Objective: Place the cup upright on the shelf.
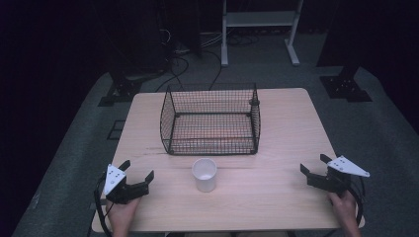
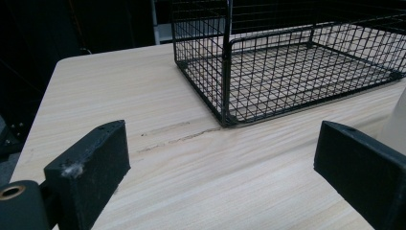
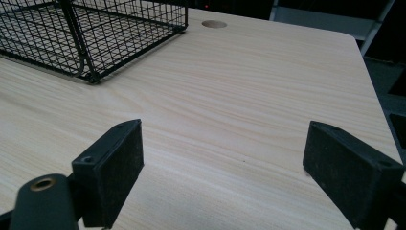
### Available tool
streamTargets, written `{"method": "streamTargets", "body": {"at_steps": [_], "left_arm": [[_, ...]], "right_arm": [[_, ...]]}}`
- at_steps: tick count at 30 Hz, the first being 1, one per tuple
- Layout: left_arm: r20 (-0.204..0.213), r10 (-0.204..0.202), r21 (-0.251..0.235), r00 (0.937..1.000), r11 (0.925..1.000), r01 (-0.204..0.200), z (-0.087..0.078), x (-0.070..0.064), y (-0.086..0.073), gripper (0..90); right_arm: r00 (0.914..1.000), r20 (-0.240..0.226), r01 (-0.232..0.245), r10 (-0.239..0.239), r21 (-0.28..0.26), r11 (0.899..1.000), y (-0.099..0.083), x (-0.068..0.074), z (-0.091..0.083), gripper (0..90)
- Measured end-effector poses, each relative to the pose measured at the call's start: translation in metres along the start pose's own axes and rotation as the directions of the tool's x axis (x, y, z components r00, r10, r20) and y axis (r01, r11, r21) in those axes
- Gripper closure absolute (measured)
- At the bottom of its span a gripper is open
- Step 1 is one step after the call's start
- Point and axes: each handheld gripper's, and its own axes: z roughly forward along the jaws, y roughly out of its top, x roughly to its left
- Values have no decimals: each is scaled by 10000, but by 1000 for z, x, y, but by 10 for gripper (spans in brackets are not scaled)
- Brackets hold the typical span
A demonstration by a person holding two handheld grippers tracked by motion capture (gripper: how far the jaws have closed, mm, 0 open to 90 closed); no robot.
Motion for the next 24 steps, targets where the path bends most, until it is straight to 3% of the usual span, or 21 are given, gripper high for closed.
{"method": "streamTargets", "body": {"at_steps": [9,24], "left_arm": [[118,190,37,9997,9998,-191,1,-1,0,41],[395,701,-96,9968,9975,-698,7,-18,8,25]], "right_arm": [[10000,27,3,-3,11,10000,0,0,0,130],[10000,53,31,-32,53,10000,0,0,1,130]]}}
